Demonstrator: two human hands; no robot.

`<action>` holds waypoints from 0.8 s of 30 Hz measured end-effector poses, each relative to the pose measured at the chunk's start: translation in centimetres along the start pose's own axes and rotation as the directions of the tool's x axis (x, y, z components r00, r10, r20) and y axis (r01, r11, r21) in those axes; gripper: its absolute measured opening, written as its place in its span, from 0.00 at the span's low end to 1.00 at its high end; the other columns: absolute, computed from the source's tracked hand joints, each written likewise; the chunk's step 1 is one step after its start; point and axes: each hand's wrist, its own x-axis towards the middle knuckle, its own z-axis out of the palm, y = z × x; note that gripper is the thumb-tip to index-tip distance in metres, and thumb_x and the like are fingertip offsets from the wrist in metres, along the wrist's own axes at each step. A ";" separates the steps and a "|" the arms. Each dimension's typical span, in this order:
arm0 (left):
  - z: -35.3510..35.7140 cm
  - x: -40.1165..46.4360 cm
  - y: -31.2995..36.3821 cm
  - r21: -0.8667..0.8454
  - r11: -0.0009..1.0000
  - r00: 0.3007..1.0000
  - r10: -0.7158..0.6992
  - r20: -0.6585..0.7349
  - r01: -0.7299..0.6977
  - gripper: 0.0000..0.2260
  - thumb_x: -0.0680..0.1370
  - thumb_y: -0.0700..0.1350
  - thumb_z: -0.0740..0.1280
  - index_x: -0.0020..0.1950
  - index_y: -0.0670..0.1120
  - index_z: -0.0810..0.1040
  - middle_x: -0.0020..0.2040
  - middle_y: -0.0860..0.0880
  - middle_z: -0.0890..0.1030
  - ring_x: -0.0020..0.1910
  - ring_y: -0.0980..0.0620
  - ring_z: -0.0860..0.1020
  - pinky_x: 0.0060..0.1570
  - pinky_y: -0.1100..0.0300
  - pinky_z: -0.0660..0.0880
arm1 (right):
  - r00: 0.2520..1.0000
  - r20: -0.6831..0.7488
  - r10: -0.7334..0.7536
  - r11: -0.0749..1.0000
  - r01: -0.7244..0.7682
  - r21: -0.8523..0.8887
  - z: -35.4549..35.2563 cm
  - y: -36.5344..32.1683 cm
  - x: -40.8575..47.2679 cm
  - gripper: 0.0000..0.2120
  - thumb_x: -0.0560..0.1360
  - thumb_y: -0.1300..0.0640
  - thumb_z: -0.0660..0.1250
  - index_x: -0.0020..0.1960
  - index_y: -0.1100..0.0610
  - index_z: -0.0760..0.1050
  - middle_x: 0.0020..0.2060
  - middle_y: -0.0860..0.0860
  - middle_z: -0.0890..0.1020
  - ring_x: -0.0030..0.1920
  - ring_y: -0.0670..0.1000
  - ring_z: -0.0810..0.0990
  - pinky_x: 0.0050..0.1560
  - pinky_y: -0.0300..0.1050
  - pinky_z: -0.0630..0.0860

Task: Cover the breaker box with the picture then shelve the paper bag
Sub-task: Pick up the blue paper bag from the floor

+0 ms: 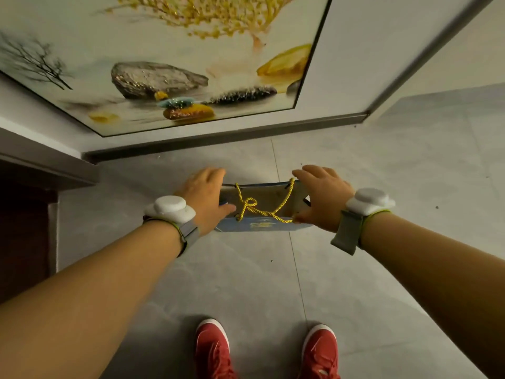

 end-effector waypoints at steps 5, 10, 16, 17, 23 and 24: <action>5.0 1.8 -1.9 0.150 0.987 0.992 -0.068 0.107 0.051 0.46 0.67 0.53 0.75 0.75 0.49 0.49 0.76 0.42 0.54 0.73 0.37 0.55 0.67 0.43 0.62 | 0.996 -0.090 -0.014 0.994 0.004 -0.112 4.7 2.0 1.6 0.44 0.63 0.48 0.76 0.72 0.46 0.55 0.67 0.49 0.69 0.69 0.58 0.64 0.62 0.57 0.70; 7.1 3.7 -3.1 0.282 0.959 0.993 0.007 -0.116 0.026 0.20 0.73 0.49 0.70 0.61 0.46 0.69 0.58 0.44 0.73 0.56 0.41 0.71 0.46 0.51 0.71 | 0.976 -0.216 -0.003 0.979 -0.041 -0.201 6.8 3.4 4.1 0.16 0.70 0.47 0.68 0.56 0.48 0.74 0.54 0.49 0.77 0.57 0.55 0.73 0.54 0.49 0.70; 6.1 3.3 -2.1 0.081 0.992 0.967 0.112 -0.229 -0.096 0.08 0.76 0.44 0.66 0.43 0.40 0.73 0.40 0.44 0.71 0.40 0.40 0.72 0.36 0.50 0.70 | 0.977 -0.214 -0.003 0.993 -0.022 -0.114 5.5 5.0 3.6 0.09 0.77 0.49 0.62 0.52 0.50 0.77 0.44 0.49 0.74 0.52 0.55 0.74 0.48 0.46 0.65; 4.9 2.9 -1.7 0.028 0.994 0.957 0.113 -0.267 -0.109 0.08 0.76 0.44 0.66 0.43 0.40 0.75 0.40 0.45 0.71 0.40 0.40 0.72 0.36 0.51 0.68 | 0.972 -0.236 0.015 0.998 -0.028 -0.051 4.5 5.1 3.1 0.10 0.77 0.49 0.61 0.53 0.51 0.77 0.45 0.50 0.75 0.52 0.56 0.74 0.48 0.46 0.65; -5.9 -0.8 3.4 -0.205 0.954 0.861 0.090 -0.500 -0.218 0.04 0.74 0.45 0.69 0.46 0.46 0.79 0.35 0.51 0.75 0.34 0.51 0.71 0.32 0.63 0.64 | 0.924 -0.379 0.058 0.964 0.048 0.262 -6.7 5.8 -2.3 0.10 0.75 0.53 0.65 0.53 0.54 0.80 0.44 0.51 0.77 0.46 0.52 0.74 0.46 0.46 0.71; -8.3 -1.6 4.9 -0.244 0.943 0.846 0.068 -0.528 -0.227 0.04 0.74 0.45 0.69 0.47 0.46 0.80 0.34 0.50 0.75 0.33 0.50 0.72 0.31 0.62 0.65 | 0.898 -0.434 0.065 0.956 0.069 0.285 -9.2 6.0 -3.9 0.09 0.75 0.53 0.66 0.52 0.53 0.81 0.42 0.49 0.77 0.45 0.52 0.74 0.45 0.46 0.71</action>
